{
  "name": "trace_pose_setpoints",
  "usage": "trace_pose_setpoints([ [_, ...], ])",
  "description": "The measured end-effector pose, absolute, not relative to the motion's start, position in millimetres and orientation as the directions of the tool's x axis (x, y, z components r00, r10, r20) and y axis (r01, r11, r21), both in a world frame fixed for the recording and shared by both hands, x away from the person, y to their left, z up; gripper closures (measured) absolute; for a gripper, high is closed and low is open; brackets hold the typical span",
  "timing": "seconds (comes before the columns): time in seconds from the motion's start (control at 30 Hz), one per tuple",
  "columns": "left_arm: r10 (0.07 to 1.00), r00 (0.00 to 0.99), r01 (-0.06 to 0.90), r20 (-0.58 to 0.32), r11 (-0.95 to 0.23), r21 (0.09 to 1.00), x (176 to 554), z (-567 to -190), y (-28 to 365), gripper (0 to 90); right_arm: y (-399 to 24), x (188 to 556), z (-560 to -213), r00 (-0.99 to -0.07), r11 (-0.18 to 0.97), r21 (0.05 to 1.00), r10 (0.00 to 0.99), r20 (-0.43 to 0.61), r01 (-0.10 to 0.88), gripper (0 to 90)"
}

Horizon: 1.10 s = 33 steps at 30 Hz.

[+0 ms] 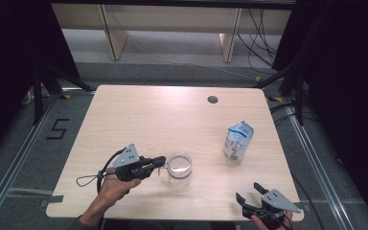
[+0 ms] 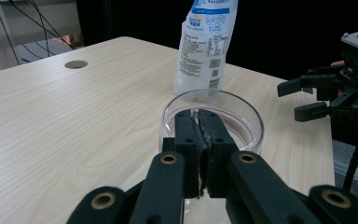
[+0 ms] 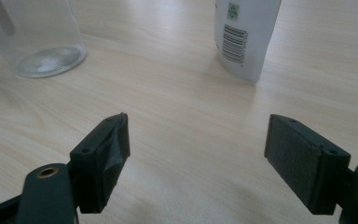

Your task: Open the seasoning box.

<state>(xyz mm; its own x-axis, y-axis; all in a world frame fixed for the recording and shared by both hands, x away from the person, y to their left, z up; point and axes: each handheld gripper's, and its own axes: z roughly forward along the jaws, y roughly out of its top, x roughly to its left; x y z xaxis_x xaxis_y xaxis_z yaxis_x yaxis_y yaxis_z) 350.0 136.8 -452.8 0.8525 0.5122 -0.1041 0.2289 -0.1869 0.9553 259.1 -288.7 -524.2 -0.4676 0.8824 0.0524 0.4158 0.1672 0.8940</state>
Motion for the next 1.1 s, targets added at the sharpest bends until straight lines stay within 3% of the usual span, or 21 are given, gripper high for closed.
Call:
trace_pose_setpoints([
  [0.4,0.52,0.849,0.232,-0.097,-0.202,0.952,355.8,-462.5,136.5,86.8,-279.0,260.8,-518.4,-0.495,0.19,0.902,0.868,0.03,0.387,25.7],
  [0.67,0.53,0.841,0.248,-0.109,-0.197,0.948,355.9,-462.9,137.5,87.3,-262.0,264.6,-507.0,-0.574,0.222,0.926,0.819,-0.008,0.304,39.5],
  [0.77,0.523,0.846,0.237,-0.106,-0.189,0.953,356.5,-463.7,137.4,87.5,-254.9,265.1,-504.9,-0.595,0.224,0.922,0.804,0.008,0.315,43.5],
  [1.1,0.517,0.847,0.242,-0.12,-0.174,0.955,357.0,-465.1,138.0,87.8,-242.6,271.7,-500.8,-0.621,0.248,0.925,0.784,-0.017,0.288,50.7],
])
